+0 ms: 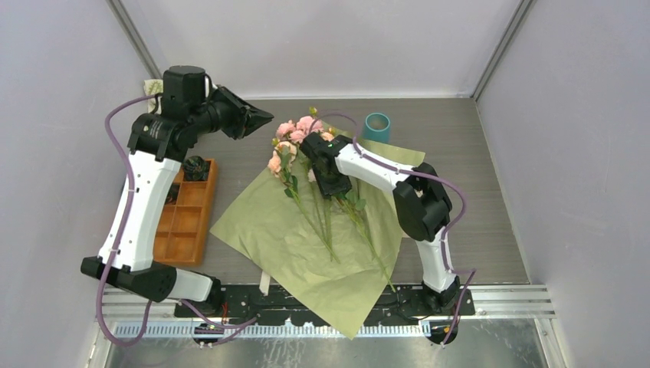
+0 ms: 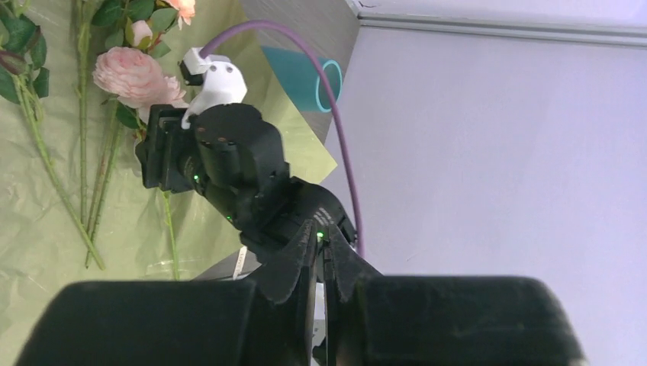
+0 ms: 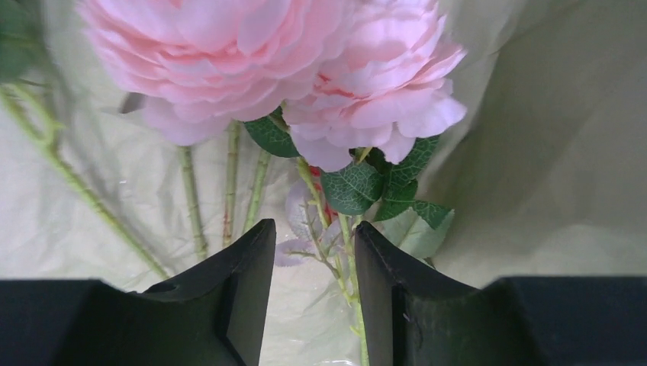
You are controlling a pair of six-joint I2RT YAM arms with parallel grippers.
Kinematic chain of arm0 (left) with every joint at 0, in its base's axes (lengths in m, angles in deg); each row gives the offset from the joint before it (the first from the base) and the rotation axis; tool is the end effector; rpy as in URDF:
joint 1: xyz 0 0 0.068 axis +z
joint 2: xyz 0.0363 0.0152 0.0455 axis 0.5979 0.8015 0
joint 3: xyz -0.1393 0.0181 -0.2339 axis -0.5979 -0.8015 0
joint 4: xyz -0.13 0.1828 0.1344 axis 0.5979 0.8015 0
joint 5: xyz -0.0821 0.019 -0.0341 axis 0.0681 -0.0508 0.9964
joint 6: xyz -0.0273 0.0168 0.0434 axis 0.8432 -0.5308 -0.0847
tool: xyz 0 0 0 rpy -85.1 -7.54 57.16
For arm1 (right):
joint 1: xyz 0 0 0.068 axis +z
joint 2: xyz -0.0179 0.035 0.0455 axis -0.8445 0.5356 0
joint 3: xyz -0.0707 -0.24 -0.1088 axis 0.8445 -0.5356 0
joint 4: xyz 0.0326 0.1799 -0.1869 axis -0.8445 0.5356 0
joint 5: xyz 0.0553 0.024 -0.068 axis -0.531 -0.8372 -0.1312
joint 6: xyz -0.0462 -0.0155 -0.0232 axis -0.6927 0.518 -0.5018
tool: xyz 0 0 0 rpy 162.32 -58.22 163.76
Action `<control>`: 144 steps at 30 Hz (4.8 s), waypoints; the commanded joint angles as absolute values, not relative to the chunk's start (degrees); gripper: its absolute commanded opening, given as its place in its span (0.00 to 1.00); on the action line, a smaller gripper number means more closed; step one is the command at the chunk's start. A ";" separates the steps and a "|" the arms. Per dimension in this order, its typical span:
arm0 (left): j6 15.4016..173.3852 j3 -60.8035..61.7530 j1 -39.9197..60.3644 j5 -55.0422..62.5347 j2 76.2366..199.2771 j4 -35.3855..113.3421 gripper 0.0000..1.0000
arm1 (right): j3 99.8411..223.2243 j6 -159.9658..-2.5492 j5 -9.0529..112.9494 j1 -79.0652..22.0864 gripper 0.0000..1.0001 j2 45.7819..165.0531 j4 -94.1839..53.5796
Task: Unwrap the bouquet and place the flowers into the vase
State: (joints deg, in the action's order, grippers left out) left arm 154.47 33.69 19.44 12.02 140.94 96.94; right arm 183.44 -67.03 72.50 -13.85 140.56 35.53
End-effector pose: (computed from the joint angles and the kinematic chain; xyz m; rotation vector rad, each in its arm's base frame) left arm 0.2394 -0.0851 0.4838 -0.8748 2.1332 -1.1849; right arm 0.3058 0.2819 0.2236 -0.5114 2.7552 -0.0713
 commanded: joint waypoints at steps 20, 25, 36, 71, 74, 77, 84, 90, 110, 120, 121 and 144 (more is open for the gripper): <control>153.33 28.17 19.64 7.64 140.77 97.37 0.13 | 174.63 -66.50 77.17 -14.22 0.44 143.82 30.22; 151.98 14.45 20.28 10.48 139.77 90.08 0.09 | 174.44 -67.36 82.32 -15.01 0.68 140.52 31.27; 147.13 -1.81 20.30 8.01 140.28 84.92 0.00 | 171.96 -67.23 75.36 -18.47 0.22 141.57 26.79; 133.62 -14.22 20.29 13.20 126.81 67.28 0.00 | 186.32 -101.95 100.16 -17.40 0.01 109.58 -29.38; 132.71 -15.41 20.28 13.94 125.02 65.52 0.01 | 187.01 -108.04 101.75 -17.47 0.01 112.17 -37.84; 131.67 -16.18 20.28 14.07 123.95 65.27 0.01 | 191.81 -111.49 102.82 -17.49 0.01 115.92 -40.57; 131.16 -18.18 20.23 14.51 122.88 65.95 0.01 | 196.21 -113.79 102.91 -17.58 0.01 119.30 -41.85; 130.80 -18.82 20.28 14.23 122.57 66.60 0.01 | 200.83 -114.76 102.36 -17.56 0.01 119.40 -38.56; 132.56 -19.60 20.28 13.55 122.33 66.51 0.00 | 182.51 -106.62 104.24 -20.73 0.01 110.37 -35.48; 132.17 -22.54 20.19 14.16 124.74 63.85 0.00 | 167.84 -92.35 101.36 -25.76 0.02 107.80 -32.81; 132.21 -22.90 20.19 14.39 125.43 63.22 0.00 | 166.66 -91.20 100.60 -26.37 0.04 107.56 -32.41; 137.20 -19.25 19.39 13.29 144.14 64.98 0.00 | 159.49 -73.75 93.25 -26.99 0.96 89.66 -17.97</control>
